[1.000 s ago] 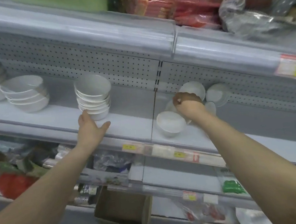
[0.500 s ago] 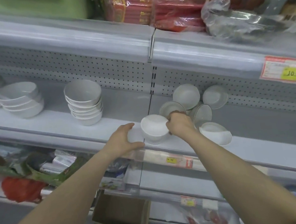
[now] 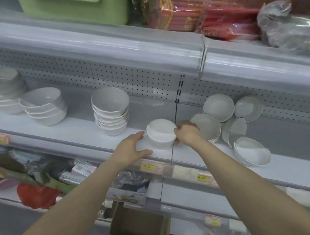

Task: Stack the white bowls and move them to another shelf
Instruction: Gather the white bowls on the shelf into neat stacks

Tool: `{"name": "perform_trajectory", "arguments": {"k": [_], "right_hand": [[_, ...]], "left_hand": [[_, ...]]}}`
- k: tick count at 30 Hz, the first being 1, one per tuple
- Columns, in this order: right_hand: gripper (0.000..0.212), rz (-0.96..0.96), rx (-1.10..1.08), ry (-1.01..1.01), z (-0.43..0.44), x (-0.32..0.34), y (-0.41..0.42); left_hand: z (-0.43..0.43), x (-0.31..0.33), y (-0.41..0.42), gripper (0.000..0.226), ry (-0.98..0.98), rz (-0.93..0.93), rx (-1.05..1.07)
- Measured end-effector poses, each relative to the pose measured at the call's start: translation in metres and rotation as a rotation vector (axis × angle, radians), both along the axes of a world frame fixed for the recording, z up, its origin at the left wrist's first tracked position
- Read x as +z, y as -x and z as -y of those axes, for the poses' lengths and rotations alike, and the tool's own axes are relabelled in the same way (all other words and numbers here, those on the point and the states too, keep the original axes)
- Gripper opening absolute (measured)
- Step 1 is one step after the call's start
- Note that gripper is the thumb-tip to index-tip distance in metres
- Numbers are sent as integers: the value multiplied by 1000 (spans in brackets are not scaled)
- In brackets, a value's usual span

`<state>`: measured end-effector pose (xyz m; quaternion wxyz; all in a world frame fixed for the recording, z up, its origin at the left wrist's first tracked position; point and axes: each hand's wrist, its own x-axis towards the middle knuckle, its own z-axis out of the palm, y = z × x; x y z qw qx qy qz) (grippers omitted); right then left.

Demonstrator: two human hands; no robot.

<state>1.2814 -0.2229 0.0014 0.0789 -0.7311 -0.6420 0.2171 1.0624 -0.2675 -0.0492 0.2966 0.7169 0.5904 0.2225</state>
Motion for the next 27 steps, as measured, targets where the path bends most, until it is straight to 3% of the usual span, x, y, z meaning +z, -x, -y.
{"name": "perform_trajectory", "arguments": {"k": [4, 8, 12, 16, 20, 22, 24, 27], "right_hand": [[29, -7, -31, -93, 1, 1, 3], [24, 237, -114, -426, 9, 18, -44], [28, 437, -129, -578, 12, 15, -98], [18, 361, -259, -837, 26, 9, -134], [17, 380, -442, -756, 47, -1, -178], [22, 416, -479, -577, 61, -8, -202], [30, 406, -471, -415, 70, -17, -220], [35, 354, -386, -426, 71, -20, -225]], "left_hand": [[-5, 1, 4, 93, -7, 12, -24], [-11, 2, -8, 92, -26, 69, -8], [-15, 2, -25, 94, -14, 193, 41], [-18, 2, -41, 94, -2, 186, 41], [-18, 2, -61, 96, 10, 179, -29], [-18, 2, -75, 97, 25, 191, -45], [-17, 1, -87, 96, 32, 204, -47], [-15, -2, -96, 96, 38, 224, -32]]}}
